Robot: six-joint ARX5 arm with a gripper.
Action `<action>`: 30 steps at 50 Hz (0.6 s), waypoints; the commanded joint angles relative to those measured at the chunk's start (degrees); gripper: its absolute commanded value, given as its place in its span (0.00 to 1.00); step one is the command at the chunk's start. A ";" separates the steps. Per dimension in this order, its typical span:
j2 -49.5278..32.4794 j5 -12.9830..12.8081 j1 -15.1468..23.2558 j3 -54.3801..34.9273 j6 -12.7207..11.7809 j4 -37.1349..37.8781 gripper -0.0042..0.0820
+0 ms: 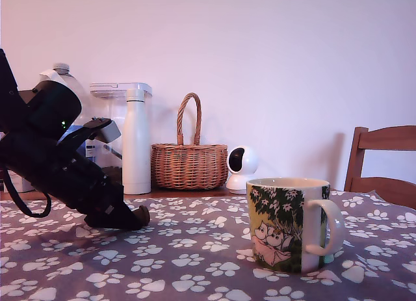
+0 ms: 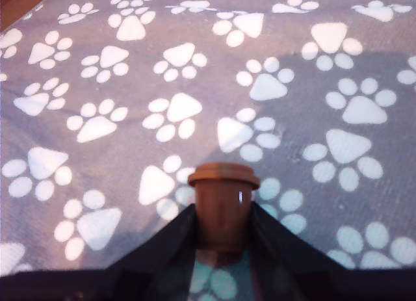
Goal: Pick up the coffee capsules from the table one by one and drop them inside the nearest coffee cup
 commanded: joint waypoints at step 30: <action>-6.97 1.38 0.00 -0.17 -1.90 -1.95 0.11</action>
